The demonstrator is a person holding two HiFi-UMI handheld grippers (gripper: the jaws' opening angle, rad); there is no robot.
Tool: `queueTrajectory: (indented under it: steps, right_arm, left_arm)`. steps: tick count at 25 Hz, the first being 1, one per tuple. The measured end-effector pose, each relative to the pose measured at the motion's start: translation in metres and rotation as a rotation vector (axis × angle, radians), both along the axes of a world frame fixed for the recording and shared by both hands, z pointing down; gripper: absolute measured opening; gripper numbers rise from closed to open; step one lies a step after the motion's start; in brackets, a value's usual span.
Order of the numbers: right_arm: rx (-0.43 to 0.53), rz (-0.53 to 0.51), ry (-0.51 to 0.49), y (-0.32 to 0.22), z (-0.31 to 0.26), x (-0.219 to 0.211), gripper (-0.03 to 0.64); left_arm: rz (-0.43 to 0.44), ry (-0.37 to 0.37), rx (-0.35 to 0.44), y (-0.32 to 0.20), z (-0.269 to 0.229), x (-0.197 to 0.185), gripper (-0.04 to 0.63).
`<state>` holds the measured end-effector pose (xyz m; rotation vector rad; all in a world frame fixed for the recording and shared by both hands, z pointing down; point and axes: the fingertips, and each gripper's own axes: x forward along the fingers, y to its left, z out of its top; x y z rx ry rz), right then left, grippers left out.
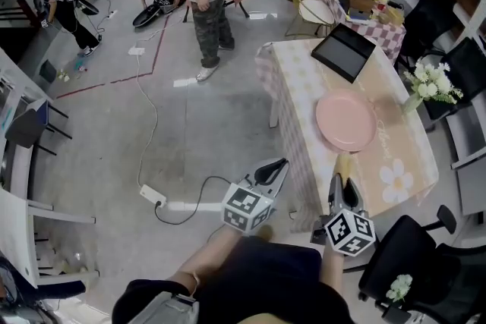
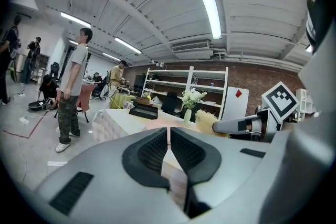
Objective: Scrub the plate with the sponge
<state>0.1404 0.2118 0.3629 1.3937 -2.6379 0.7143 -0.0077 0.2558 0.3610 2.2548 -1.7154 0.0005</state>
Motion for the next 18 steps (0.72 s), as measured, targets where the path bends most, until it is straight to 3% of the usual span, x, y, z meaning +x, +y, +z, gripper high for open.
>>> queueTrajectory:
  steps: [18]
  right_arm:
    - [-0.036,-0.019,0.004,-0.015,0.007,0.011,0.094]
  left_arm:
    - [0.022,0.017,-0.060,-0.014,0.019,0.021,0.025]
